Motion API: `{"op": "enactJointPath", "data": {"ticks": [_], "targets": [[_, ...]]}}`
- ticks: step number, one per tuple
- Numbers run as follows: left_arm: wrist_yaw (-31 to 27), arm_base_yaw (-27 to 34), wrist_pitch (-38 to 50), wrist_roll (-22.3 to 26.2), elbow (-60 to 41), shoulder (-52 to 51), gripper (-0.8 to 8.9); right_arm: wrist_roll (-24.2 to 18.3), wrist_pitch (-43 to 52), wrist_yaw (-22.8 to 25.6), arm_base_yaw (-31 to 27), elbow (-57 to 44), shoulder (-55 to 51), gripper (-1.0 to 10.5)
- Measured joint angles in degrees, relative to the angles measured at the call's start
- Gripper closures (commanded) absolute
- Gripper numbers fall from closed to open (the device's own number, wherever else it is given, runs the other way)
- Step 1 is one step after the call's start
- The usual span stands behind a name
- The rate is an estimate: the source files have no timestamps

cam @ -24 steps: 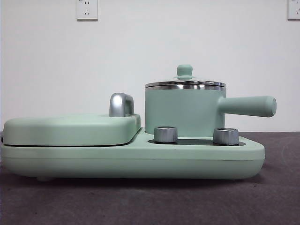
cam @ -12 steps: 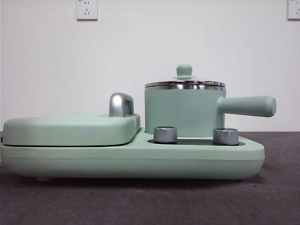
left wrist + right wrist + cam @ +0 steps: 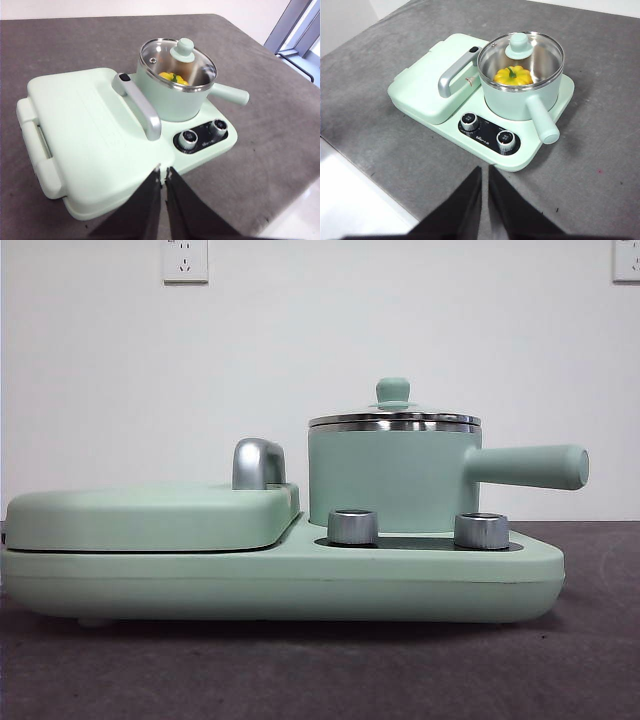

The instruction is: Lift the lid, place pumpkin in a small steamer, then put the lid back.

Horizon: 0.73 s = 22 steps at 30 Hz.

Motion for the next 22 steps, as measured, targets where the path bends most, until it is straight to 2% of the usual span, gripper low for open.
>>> {"op": "enactJointPath", "data": {"ticks": [3,6,11,14,19,22], "targets": [[0.1,3.8,0.1,0.0,-0.8,-0.5,7.94,0.0,0.0,0.0,0.0,0.0,0.0,9.3],[0.1,10.4,2.1,0.0,-3.1,-1.7,7.94,0.0,0.0,0.0,0.0,0.0,0.0,9.3],[0.0,24.2,8.5,3.2,-12.9,-5.9,7.94,0.0,0.0,0.0,0.0,0.0,0.0,9.3],[0.0,30.2,14.2,5.2,-21.2,-9.8,7.94,0.0,0.0,0.0,0.0,0.0,0.0,9.3],[0.0,35.0,26.7,6.2,-35.6,-16.7,7.94,0.0,0.0,0.0,0.0,0.0,0.0,9.3],[0.0,35.9,29.2,6.6,-42.0,-20.5,7.94,0.0,0.0,0.0,0.0,0.0,0.0,9.3]]}}
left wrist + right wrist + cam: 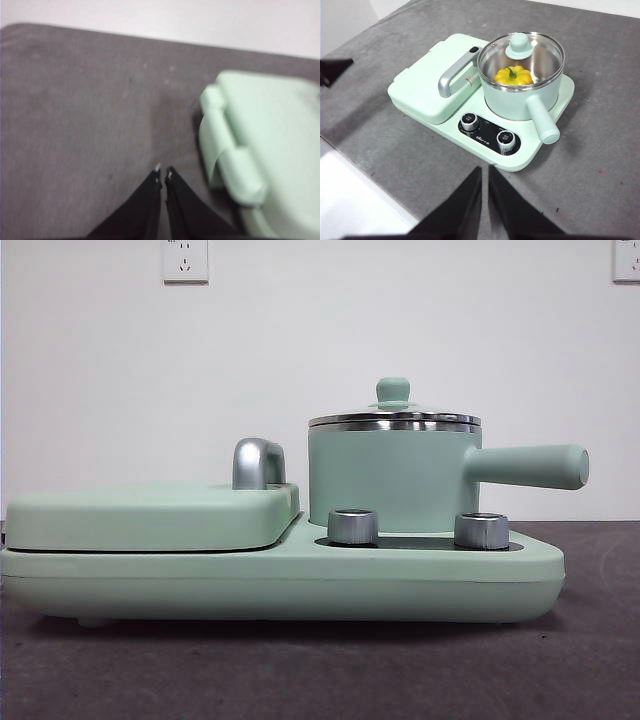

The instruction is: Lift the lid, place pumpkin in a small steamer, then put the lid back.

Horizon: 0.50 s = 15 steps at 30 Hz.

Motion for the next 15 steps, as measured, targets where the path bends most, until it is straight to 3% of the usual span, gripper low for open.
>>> {"op": "enactJointPath", "data": {"ticks": [8,15], "targets": [[0.0,0.3,2.7,2.4,-4.3,-2.7,7.94,0.0,0.0,0.0,0.0,0.0,0.0,9.3],[0.0,0.3,7.8,7.5,-6.1,-2.7,7.94,0.0,0.0,0.0,0.0,0.0,0.0,9.3]]}}
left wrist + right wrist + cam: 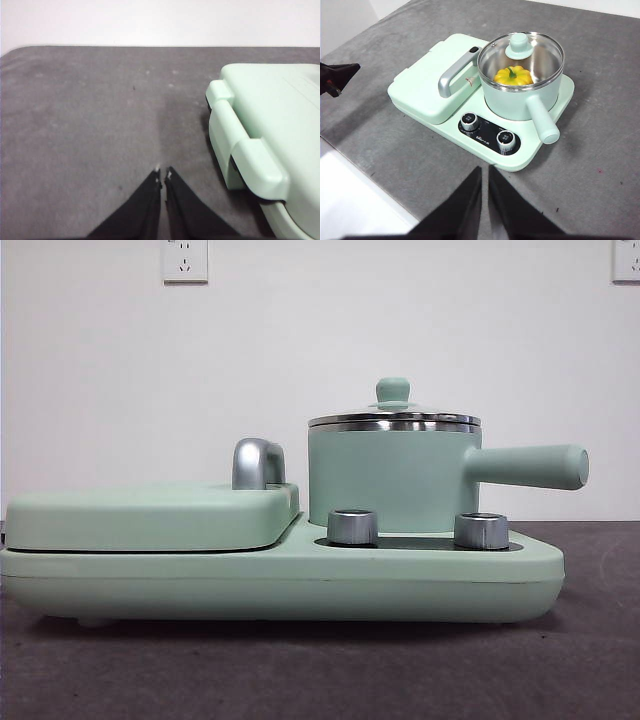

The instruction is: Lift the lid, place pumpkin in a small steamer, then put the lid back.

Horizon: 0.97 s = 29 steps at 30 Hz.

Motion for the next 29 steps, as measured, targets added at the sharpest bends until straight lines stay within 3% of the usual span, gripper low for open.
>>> {"op": "enactJointPath", "data": {"ticks": [29], "targets": [[0.0,0.0,0.7,-1.0,-0.3,0.0,7.94,0.0,0.0,0.0,0.0,0.0,0.0,9.3]]}}
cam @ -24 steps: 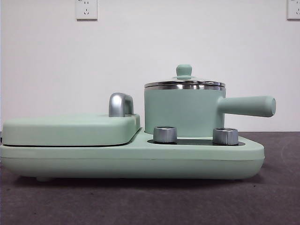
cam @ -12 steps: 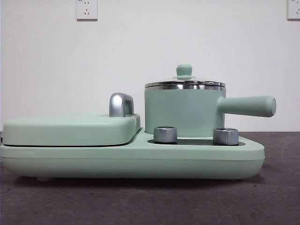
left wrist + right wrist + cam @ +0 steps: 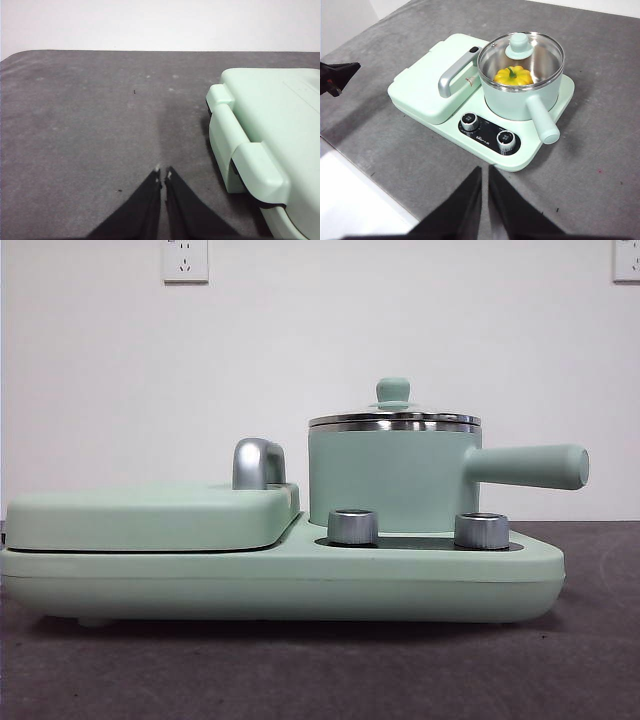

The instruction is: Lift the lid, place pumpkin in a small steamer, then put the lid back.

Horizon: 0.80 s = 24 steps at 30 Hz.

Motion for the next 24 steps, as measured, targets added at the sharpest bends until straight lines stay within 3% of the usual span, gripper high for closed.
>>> {"op": "enactJointPath", "data": {"ticks": [11,13,19,24], "targets": [[0.0,0.0,0.0,-0.1,0.0,0.0,7.94,0.0,1.6,-0.1,-2.1,-1.6,-0.7,9.3],[0.0,0.0,0.0,-0.2,0.0,0.0,7.94,0.0,4.6,-0.5,-5.0,-4.3,-1.3,9.3],[0.0,0.0,0.0,-0.2,0.0,0.0,7.94,0.0,26.6,-3.3,-20.4,-24.0,-6.6,9.3],[0.0,0.0,0.0,-0.2,0.0,0.0,7.94,0.0,43.8,0.2,-30.9,-41.4,-13.8,9.3]]}}
